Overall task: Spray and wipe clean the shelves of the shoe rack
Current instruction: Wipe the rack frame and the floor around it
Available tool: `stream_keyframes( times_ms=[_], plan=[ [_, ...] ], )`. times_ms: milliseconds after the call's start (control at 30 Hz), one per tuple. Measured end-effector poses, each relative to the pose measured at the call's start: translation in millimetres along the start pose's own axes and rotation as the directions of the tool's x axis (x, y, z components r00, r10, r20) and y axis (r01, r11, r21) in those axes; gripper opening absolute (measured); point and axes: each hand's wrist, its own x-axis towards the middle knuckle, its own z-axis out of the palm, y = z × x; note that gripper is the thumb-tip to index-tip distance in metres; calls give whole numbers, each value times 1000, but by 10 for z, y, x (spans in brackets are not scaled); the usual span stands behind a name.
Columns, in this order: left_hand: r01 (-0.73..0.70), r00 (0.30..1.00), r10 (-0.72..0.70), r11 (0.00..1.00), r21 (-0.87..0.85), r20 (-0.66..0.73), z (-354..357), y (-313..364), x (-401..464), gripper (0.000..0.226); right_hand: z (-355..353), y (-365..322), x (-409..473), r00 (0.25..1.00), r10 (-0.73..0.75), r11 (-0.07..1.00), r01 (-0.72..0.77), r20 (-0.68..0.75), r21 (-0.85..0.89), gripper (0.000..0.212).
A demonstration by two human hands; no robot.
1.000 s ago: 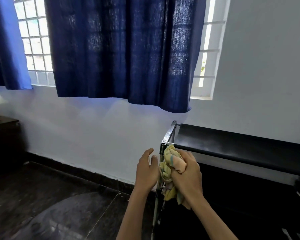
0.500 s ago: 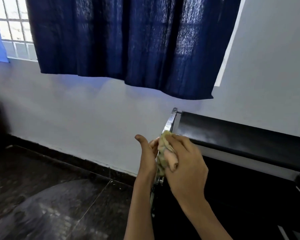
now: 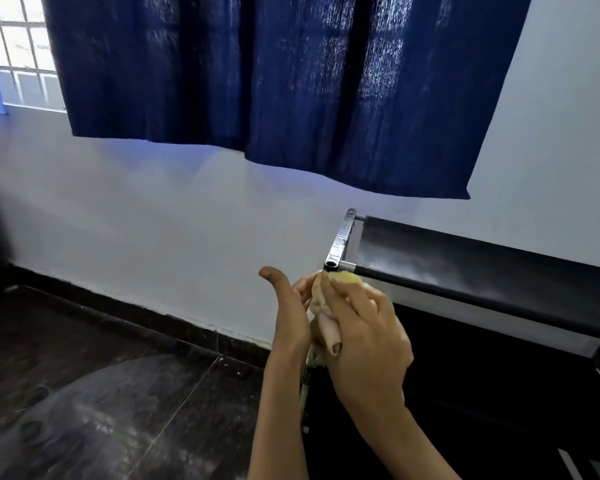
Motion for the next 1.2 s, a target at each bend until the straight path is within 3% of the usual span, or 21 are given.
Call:
stream_keyframes(
  times_ms=[67,200,300,367,467,600,667,733,833,900,967,1067,1133,1200],
  plan=[
    [0,1000,0,1000,5,1,13,11,-13,99,-18,-48,93,1000,-21,999,20,-20,-26,35],
    [-6,1000,6,1000,1,6,30,3,-16,99,15,-31,13,988,-36,990,56,150,-133,42],
    [-43,999,43,999,-15,-17,19,-10,11,95,-5,-25,-89,984,-45,995,60,174,-82,33],
    [-15,1000,16,998,-53,11,21,13,-9,101,-43,-25,-44,996,-55,998,57,70,-27,26],
    [-6,998,10,999,-50,67,30,33,-27,110,-31,-55,156,994,-34,999,38,-106,31,37],
    [-23,1000,24,999,-26,19,28,13,-28,103,103,-36,172,967,-127,984,95,-221,-151,34],
    [-38,999,38,999,-14,-7,26,9,-21,99,196,55,18,982,-159,978,143,-100,-153,36],
    [-41,999,41,999,5,-34,26,15,-33,95,262,154,-158,981,-79,996,87,174,-36,36],
    [-53,997,55,998,27,-46,15,6,-59,94,295,267,-411,957,-4,996,-23,289,91,33],
    [-38,998,40,999,31,-45,-16,-10,-47,95,193,251,-463,975,47,990,-75,217,123,41],
    [-26,998,28,998,50,-49,-42,-15,-31,95,80,230,-403,993,107,970,-115,50,214,43],
    [-11,998,16,997,74,-59,-63,-30,0,95,63,178,-203,975,-15,979,60,-223,195,39],
    [5,999,-2,997,74,-36,-76,-42,11,100,139,136,-97,963,-134,983,159,-233,95,38],
    [15,999,-13,997,74,-31,-82,-49,9,101,271,106,-113,980,-165,986,163,-110,-31,41]
  ],
)
